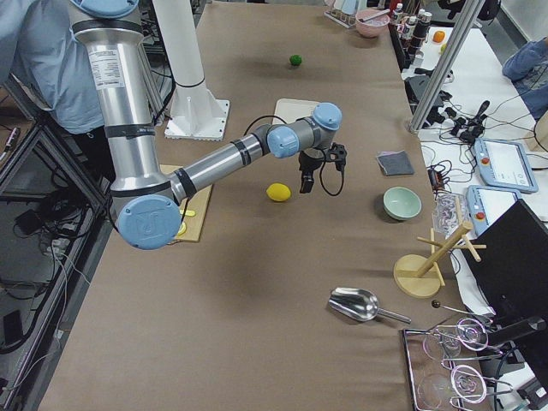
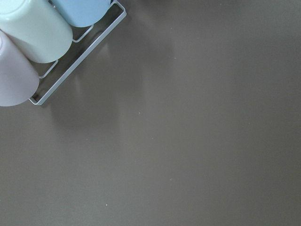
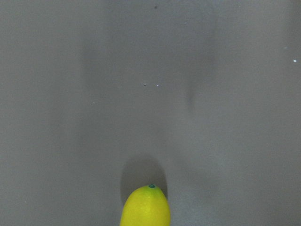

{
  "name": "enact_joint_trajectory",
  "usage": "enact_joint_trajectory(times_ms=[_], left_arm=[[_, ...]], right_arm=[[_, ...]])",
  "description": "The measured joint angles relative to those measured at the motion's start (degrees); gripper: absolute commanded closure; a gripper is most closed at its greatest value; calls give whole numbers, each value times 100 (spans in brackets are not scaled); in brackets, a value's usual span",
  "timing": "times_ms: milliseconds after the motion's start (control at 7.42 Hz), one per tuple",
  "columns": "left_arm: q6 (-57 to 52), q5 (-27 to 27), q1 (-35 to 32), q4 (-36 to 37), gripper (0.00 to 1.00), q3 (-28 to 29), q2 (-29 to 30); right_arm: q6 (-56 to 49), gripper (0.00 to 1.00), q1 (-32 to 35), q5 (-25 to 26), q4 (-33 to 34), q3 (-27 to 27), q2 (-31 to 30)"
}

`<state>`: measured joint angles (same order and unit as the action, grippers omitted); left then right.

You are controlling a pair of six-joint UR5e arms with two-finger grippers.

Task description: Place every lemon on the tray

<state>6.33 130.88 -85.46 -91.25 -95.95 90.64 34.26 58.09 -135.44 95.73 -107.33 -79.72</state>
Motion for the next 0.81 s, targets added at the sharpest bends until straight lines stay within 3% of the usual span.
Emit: enact_joint_trajectory(times_ms=[809], left_arm=[[1981,25,1549,-3,3,25,1075]], right_arm=[[-7,0,-776,8,-9,298,-16]])
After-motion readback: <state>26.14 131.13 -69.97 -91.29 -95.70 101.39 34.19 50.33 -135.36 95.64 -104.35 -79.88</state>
